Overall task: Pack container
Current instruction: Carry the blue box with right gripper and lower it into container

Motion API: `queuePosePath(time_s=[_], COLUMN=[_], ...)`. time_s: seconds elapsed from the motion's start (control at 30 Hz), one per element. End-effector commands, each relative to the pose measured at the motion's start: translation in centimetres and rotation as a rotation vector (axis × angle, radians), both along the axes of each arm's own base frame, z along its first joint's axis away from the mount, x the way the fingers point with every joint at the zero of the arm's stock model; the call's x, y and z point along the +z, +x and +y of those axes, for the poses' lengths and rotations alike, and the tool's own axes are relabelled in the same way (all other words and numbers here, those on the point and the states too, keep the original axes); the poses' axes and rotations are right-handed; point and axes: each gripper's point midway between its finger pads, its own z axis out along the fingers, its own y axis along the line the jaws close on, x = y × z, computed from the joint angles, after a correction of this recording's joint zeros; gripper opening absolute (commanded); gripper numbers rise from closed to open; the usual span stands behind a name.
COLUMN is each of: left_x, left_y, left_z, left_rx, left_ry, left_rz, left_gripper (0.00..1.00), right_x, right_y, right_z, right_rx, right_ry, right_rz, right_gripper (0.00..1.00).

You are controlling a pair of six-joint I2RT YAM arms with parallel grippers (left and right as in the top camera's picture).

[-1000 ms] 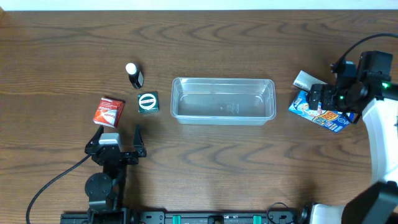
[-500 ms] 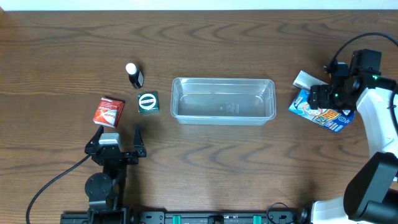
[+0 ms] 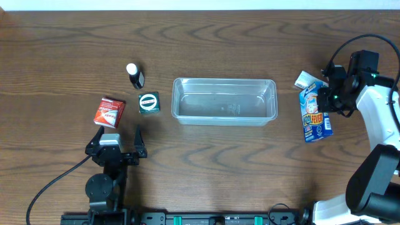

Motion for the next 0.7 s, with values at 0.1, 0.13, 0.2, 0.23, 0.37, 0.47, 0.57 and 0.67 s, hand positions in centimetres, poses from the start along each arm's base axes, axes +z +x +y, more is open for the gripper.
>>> queuePosePath(time_s=[0.1, 0.13, 0.2, 0.23, 0.37, 0.47, 0.57, 0.67], left_x=[-1.7, -1.7, -1.7, -1.7, -1.7, -1.7, -1.7, -1.7], left_y=[-0.1, -0.1, -0.1, -0.1, -0.1, -0.1, -0.1, -0.1], left_z=[-0.1, -0.1, -0.1, -0.1, -0.1, -0.1, -0.1, -0.1], left_rx=[-0.011, -0.011, -0.011, -0.011, -0.011, -0.011, -0.011, -0.011], left_ry=[0.009, 0.009, 0.009, 0.009, 0.009, 0.009, 0.009, 0.009], left_rz=[0.051, 0.051, 0.051, 0.051, 0.051, 0.051, 0.051, 0.051], left_gripper=[0.98, 0.98, 0.98, 0.98, 0.98, 0.98, 0.98, 0.98], right_x=[0.5, 0.9, 2.0, 2.8, 7.5, 11.7, 15.3, 18.0], right_y=[-0.2, -0.3, -0.3, -0.2, 0.8, 1.1, 1.0, 0.1], right_z=[-0.6, -0.6, -0.6, -0.5, 1.5, 5.4, 8.8, 13.5], right_rx=[-0.006, -0.006, -0.006, -0.005, 0.103, 0.371, 0.594, 0.908], right_ry=[-0.025, -0.026, -0.029, -0.031, -0.001, -0.002, -0.094, -0.188], right_rz=[0.012, 0.013, 0.006, -0.003, -0.103, -0.219, -0.328, -0.445], right_gripper=[0.01, 0.01, 0.01, 0.01, 0.01, 0.01, 0.01, 0.01])
